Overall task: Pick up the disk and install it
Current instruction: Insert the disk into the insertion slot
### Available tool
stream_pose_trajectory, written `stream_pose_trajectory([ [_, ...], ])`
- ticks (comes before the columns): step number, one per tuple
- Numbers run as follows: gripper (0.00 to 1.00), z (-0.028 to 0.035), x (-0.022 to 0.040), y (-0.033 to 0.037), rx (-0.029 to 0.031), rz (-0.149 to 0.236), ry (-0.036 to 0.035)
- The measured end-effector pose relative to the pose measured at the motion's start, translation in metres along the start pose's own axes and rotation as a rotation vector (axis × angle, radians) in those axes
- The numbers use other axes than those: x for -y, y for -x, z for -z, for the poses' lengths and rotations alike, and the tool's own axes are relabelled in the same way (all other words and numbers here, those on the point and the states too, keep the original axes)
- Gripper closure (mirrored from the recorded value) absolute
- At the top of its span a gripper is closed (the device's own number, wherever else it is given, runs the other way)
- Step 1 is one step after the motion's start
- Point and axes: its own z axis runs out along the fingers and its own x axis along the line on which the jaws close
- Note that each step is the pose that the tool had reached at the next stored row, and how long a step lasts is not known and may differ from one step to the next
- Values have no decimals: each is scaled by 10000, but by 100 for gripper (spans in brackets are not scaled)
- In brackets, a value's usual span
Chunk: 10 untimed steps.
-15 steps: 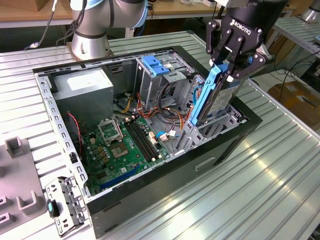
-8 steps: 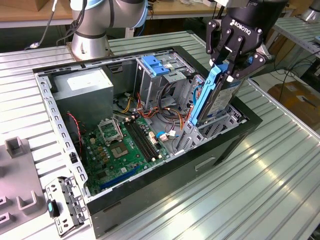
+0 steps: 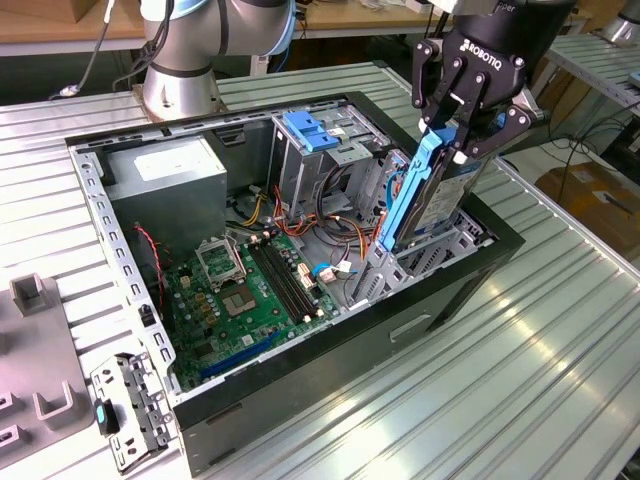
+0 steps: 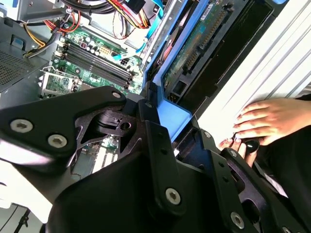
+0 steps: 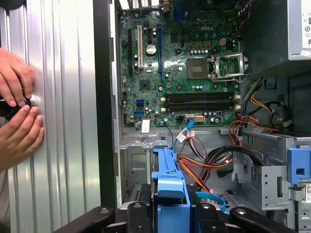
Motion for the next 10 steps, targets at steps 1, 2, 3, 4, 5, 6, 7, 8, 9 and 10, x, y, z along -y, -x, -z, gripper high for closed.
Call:
stream_pose_trajectory([
  [1,62,0,0,0,1,0,0],
  [2,56,-2,0,0,2,0,0],
  [3,49,-13,0,1,5,0,-1],
  [4,49,-33,-1,1,4,0,0],
  [5,49,-50,-1,1,1,0,0],
  [6,49,-74,-1,2,3,0,0],
  [7,49,-93,-2,3,2,0,0],
  [8,49,-111,-2,3,3,0,0],
  [9,49,-129,-2,4,2,0,0],
  [10,49,-166,-3,5,2,0,0],
])
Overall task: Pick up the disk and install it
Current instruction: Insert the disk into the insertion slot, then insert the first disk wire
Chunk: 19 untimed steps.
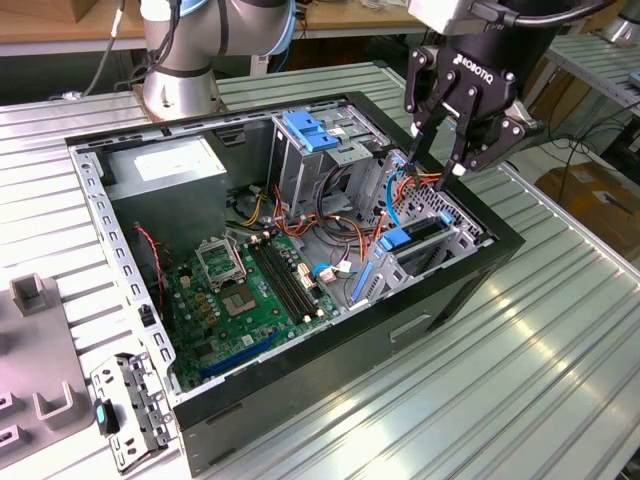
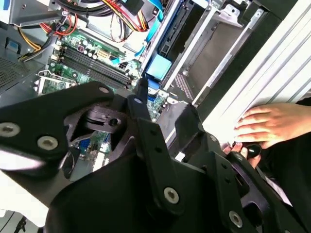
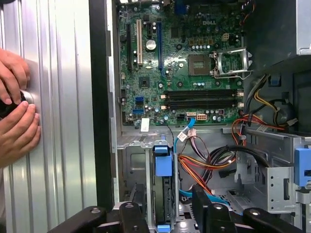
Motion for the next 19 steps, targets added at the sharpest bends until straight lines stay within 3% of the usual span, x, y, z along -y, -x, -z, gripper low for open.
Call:
stream_pose_trajectory([
  [2,64,-57,-1,2,0,0,0],
  [3,64,-76,-1,2,0,0,0],
  [7,88,-176,-3,1,1,0,0],
  [12,89,-303,-4,-32,0,8,0],
  [14,89,-500,-7,-48,-1,7,0],
  [19,89,-512,-7,-48,0,8,0],
])
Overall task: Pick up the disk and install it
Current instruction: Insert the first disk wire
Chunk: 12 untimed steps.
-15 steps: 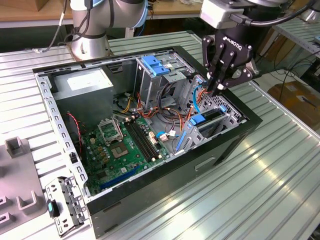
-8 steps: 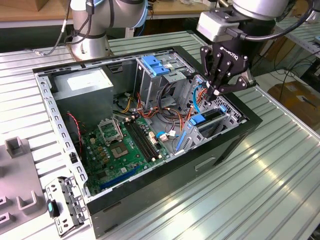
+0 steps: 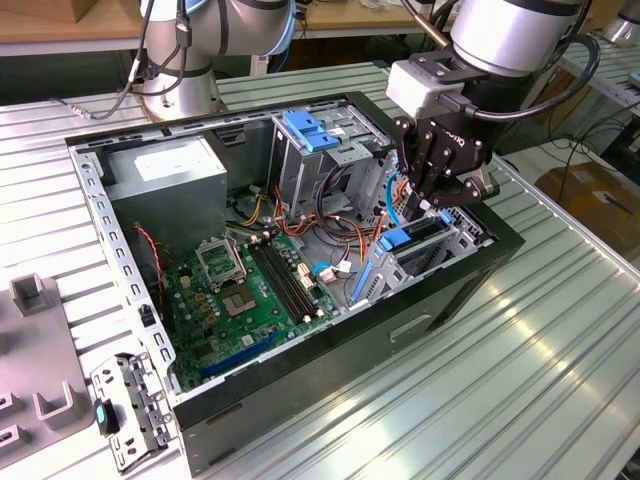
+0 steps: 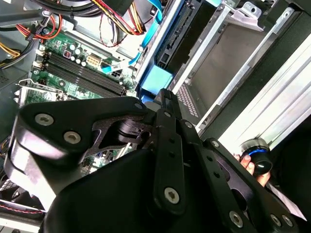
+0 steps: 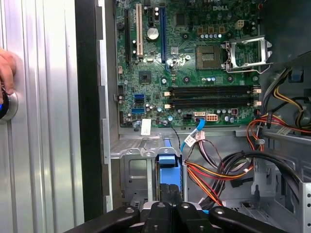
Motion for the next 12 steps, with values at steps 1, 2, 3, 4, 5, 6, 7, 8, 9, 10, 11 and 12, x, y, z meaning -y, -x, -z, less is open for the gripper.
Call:
stream_pose_trajectory([
  [1,89,-1,0,0,0,-1,0],
  [2,89,-1,0,0,-1,-1,0],
  [3,89,-1,0,0,0,0,0],
  [4,89,-2,0,0,0,-1,0],
  [5,89,-2,0,0,0,-1,0],
  [6,89,-3,0,0,0,-1,0],
  [7,89,-3,0,0,0,-1,0],
  [8,89,-4,0,0,0,0,0],
  [9,89,-4,0,0,0,0,0],
  [10,89,-4,0,0,0,-2,0],
  [11,89,-5,7,1,1,1,0],
  [12,89,-6,18,1,2,1,0],
])
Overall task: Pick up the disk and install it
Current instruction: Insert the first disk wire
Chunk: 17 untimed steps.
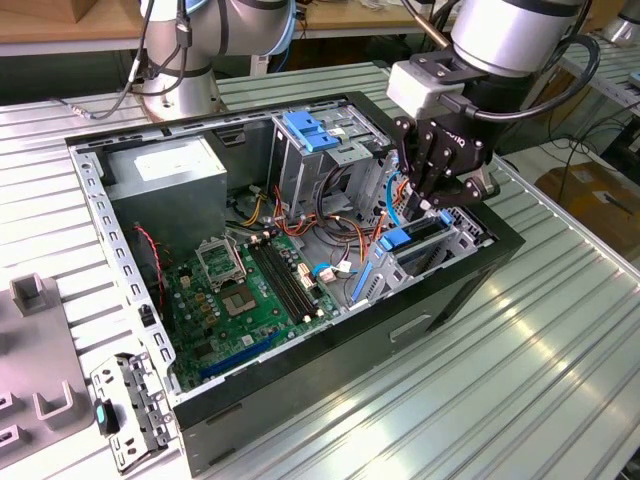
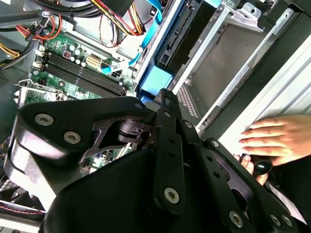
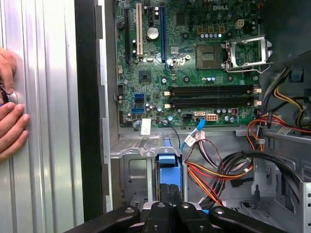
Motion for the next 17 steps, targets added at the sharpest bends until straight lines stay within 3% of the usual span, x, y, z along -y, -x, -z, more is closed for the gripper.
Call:
stream_pose_trajectory([
  [3,89,-3,66,3,-1,-1,0],
  [5,89,-10,179,7,-2,0,0],
  [7,89,-13,219,9,0,4,-1],
  [13,89,-2,236,8,6,473,-13],
  [17,89,56,237,7,9,618,-18],
])
